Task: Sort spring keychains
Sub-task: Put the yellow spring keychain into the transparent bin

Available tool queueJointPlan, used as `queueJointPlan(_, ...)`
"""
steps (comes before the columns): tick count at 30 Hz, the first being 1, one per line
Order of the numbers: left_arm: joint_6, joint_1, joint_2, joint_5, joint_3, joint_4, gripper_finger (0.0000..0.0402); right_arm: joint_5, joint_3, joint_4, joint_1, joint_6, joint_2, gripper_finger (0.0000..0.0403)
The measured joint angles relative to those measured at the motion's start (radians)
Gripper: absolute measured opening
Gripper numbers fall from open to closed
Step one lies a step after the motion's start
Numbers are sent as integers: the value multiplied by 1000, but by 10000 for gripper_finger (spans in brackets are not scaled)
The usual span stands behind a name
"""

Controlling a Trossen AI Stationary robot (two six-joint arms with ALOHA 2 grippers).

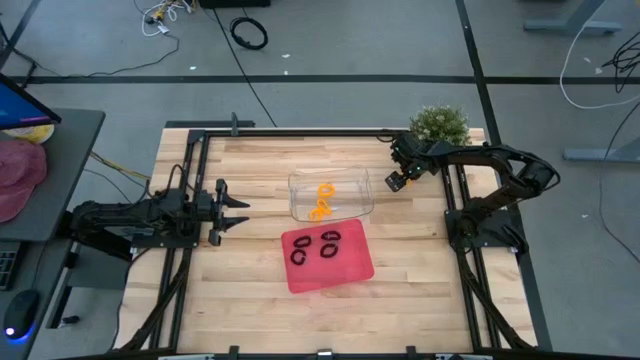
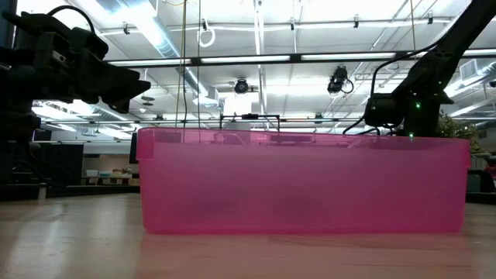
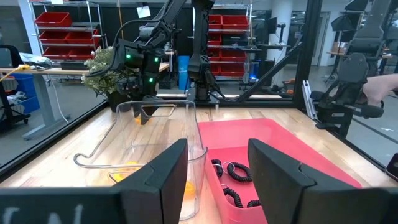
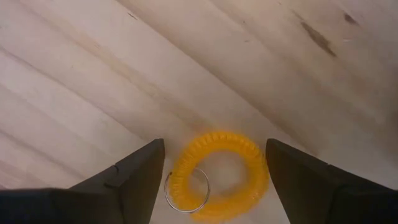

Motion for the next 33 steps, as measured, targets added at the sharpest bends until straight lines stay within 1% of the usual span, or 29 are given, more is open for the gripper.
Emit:
queueJointPlan(5,0,0,0,0,0,0,172,-26,-50,71,-6,-3,-5,286)
queueJointPlan(33,0,0,0,0,0,0,172,-34,-53,61,-6,1,0,286)
